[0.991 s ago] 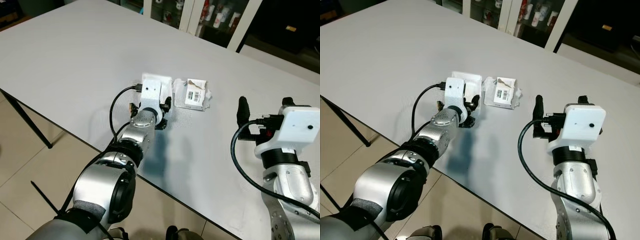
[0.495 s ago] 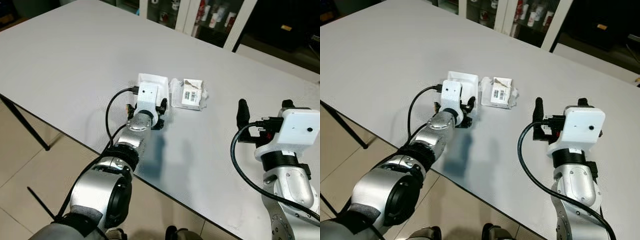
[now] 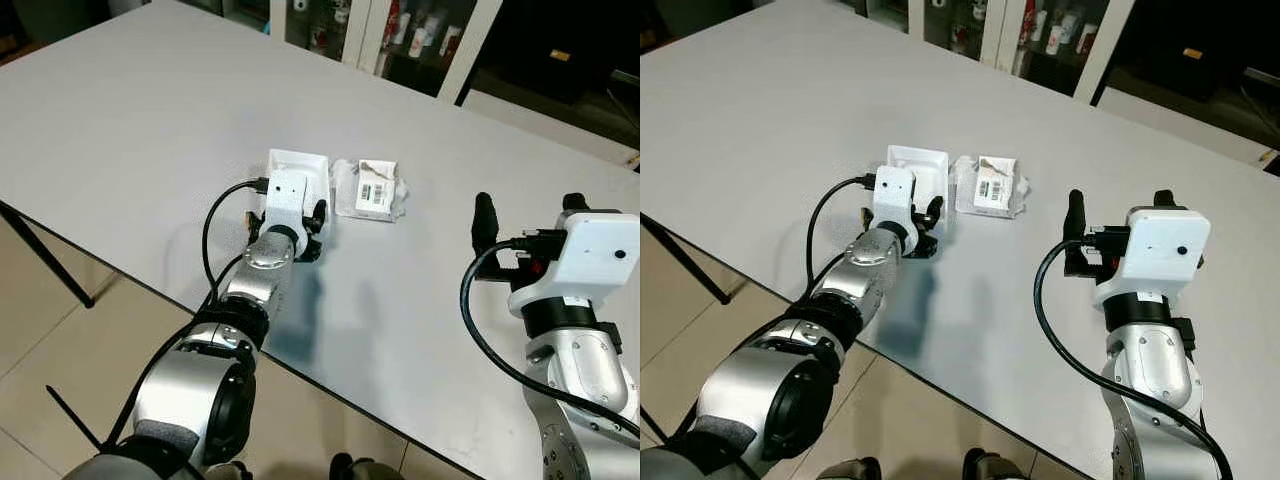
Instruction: Picking trash to rubbish bin
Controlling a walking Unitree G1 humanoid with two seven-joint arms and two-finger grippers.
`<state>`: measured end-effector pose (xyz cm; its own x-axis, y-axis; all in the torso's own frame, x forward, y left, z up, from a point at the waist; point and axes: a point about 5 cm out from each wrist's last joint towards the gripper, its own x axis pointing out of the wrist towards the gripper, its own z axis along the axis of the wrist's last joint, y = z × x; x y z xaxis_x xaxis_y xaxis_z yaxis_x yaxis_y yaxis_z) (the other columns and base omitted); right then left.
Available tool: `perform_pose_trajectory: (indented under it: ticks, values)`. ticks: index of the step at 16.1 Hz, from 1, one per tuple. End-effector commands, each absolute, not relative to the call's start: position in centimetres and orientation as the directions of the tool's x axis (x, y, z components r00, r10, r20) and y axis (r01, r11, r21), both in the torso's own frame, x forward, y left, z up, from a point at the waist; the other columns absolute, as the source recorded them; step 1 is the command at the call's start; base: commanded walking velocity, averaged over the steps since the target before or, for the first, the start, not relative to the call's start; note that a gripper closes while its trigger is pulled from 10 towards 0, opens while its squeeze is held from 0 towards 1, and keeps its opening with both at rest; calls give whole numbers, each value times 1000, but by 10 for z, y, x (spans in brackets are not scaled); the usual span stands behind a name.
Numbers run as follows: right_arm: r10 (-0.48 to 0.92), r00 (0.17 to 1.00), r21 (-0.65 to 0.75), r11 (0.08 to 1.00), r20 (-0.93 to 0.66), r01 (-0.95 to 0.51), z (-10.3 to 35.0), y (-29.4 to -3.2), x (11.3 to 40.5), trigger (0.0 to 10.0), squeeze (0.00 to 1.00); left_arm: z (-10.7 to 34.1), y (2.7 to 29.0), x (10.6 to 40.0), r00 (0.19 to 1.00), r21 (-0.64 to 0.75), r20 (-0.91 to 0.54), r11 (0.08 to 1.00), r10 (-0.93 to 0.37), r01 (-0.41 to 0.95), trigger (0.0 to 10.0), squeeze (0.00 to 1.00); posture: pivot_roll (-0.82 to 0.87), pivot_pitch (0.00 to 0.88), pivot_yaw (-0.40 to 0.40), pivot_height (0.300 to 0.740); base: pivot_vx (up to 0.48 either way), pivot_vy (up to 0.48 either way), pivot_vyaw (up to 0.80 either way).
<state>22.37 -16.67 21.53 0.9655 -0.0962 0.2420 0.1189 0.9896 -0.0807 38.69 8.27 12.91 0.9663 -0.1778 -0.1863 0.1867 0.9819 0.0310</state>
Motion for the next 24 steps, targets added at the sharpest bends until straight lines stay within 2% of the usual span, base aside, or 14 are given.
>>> perform_pose_trajectory:
  ticks: [1,13,16,20,24]
  values:
    - [-107,964,-88,987,241,132,216,-171,224,10000,0,60,99,354,876,14,-463,987,-134,159,10000,0,26,178,-116,740,0,0,0]
    - [-104,962,-88,988,253,130,215,-172,229,10000,0,75,95,351,893,-39,-378,968,-243,247,10000,0,71,158,-98,740,0,0,0]
    - [-103,962,-86,988,253,129,214,-172,230,10000,0,97,90,357,923,-15,-279,962,-266,273,10000,0,71,158,-98,740,0,0,0]
    - [-107,960,-86,987,257,133,214,-172,230,10000,0,113,91,358,926,-20,-261,961,-272,276,10000,0,75,156,-93,740,0,0,0]
    - [-113,960,-87,986,256,139,213,-174,229,10000,0,130,93,345,922,-21,-240,951,-304,308,10000,0,86,156,-89,740,0,0,0]
